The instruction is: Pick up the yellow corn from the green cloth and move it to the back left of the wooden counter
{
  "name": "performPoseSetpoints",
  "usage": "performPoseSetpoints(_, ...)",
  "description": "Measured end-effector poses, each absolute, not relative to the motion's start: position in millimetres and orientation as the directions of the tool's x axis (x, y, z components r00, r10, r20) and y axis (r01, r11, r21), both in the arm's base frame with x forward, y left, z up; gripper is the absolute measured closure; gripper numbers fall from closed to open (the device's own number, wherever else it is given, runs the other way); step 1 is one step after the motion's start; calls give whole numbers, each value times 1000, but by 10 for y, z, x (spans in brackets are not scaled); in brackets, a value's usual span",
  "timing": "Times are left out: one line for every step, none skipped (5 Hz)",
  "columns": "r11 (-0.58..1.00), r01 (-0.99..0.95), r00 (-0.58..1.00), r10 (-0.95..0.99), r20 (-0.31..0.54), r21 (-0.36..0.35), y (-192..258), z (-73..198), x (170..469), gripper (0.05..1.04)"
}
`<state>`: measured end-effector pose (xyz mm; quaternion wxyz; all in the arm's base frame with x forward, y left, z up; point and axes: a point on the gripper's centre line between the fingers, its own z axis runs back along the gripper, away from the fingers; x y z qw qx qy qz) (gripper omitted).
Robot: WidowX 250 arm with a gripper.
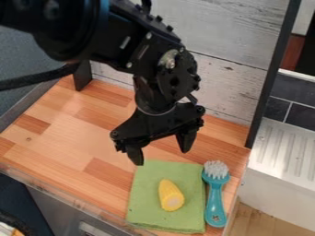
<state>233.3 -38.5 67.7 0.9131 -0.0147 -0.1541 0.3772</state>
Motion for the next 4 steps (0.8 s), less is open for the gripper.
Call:
performPoseSetpoints(713, -690, 671, 695, 258, -123, -375, 616, 2297, 83)
performPoseSetpoints(712, -692, 676, 696, 241, -116, -417, 542, 2256, 83)
performPoseSetpoints(719, -689, 694, 690, 205, -87, -455, 385, 2233, 83)
performPoseSetpoints(727, -685, 713, 681, 168, -40, -470, 187, 2219, 83)
